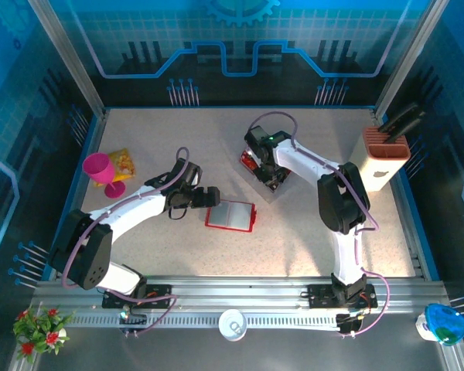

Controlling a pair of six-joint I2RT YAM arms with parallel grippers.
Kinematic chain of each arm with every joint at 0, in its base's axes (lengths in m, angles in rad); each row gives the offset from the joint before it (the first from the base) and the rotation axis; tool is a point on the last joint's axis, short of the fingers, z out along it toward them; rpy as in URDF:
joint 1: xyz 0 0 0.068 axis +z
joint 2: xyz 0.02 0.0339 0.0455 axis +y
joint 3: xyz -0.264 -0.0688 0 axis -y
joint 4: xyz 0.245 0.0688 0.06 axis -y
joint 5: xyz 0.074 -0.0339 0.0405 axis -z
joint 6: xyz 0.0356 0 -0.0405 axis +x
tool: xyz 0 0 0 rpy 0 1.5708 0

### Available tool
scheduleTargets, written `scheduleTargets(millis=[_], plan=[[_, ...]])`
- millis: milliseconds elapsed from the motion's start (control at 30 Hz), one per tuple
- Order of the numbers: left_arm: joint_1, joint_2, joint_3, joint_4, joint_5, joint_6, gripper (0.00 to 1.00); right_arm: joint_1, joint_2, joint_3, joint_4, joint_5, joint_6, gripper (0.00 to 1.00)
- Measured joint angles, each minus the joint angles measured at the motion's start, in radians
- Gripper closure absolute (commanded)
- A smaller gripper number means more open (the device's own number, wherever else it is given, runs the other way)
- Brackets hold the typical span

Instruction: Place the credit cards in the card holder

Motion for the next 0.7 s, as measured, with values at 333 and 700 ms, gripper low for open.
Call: scheduleTargets(millis=[333, 700], plan=[[0.0, 0.0, 0.0, 0.0, 0.0, 0.0, 0.01, 0.0, -0.026, -0.006, 0.008, -0.05, 0.008, 0.87], [0.0, 0.0, 0.0, 0.0, 0.0, 0.004, 0.01, 0.0, -0.026, 0.006, -0.003, -0.099, 0.014, 1.0]])
